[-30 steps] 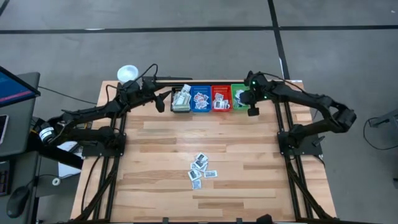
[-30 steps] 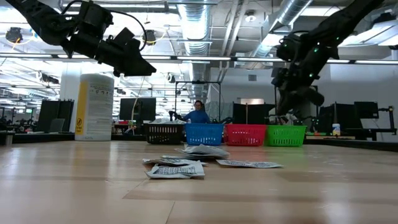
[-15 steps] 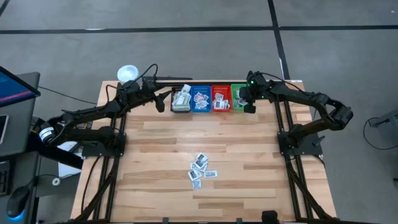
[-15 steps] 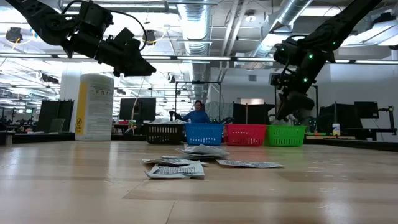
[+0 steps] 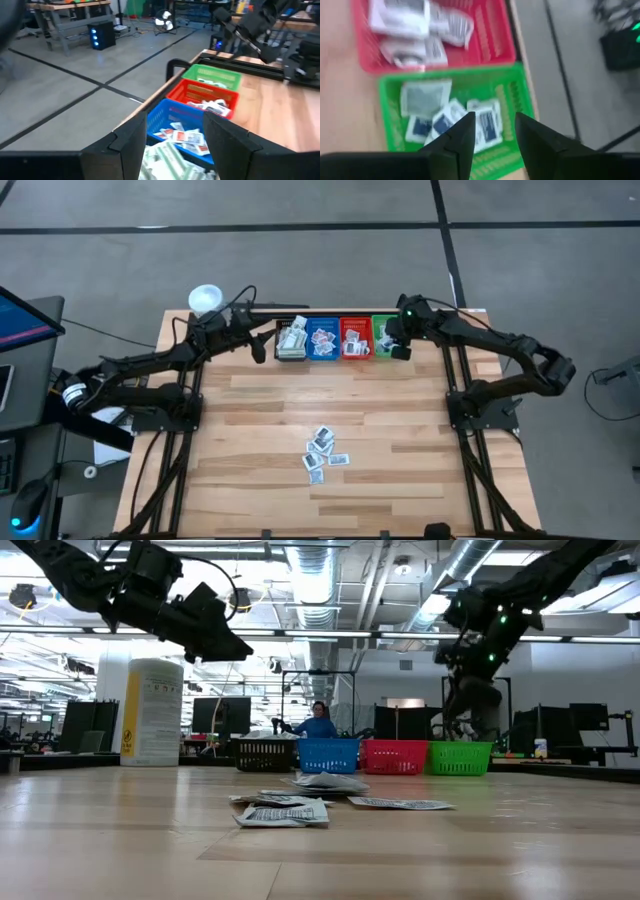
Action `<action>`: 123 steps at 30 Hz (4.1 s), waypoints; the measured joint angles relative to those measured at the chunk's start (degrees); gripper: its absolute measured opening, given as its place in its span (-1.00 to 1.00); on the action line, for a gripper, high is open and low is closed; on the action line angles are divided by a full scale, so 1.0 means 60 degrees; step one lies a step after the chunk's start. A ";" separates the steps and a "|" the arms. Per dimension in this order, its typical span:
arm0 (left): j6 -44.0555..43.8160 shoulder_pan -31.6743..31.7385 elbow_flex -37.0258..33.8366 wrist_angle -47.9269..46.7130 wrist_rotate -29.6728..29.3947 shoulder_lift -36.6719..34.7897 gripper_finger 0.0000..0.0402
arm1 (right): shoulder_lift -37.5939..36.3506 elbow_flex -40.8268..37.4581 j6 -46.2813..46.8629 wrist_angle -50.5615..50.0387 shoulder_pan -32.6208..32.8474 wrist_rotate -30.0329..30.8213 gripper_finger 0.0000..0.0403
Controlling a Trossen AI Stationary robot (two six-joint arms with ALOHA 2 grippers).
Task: Pick & Place First Aid Supplies
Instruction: Put the orange ointment pack in the blue bin
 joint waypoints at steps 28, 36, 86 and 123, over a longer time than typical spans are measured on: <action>-0.0026 -0.3061 0.0000 -0.0573 -0.0004 0.0000 -0.03 | -0.0929 0.0005 0.2974 0.0072 0.4940 -0.0958 -0.39; -0.0501 -0.3565 0.0000 -0.0909 0.1782 -0.0068 -0.03 | -0.0929 0.0005 0.5499 0.0984 0.6337 -0.0945 -0.39; -0.2018 -0.7190 0.0000 -0.1344 -0.0881 -0.0073 -0.03 | 0.5383 0.0023 0.8066 0.6168 1.1001 -0.0936 -0.40; -0.2014 -0.7515 0.0000 -0.1198 -0.1405 -0.0073 -0.03 | 0.5555 0.0063 0.8246 0.5407 1.0991 -0.0372 -0.43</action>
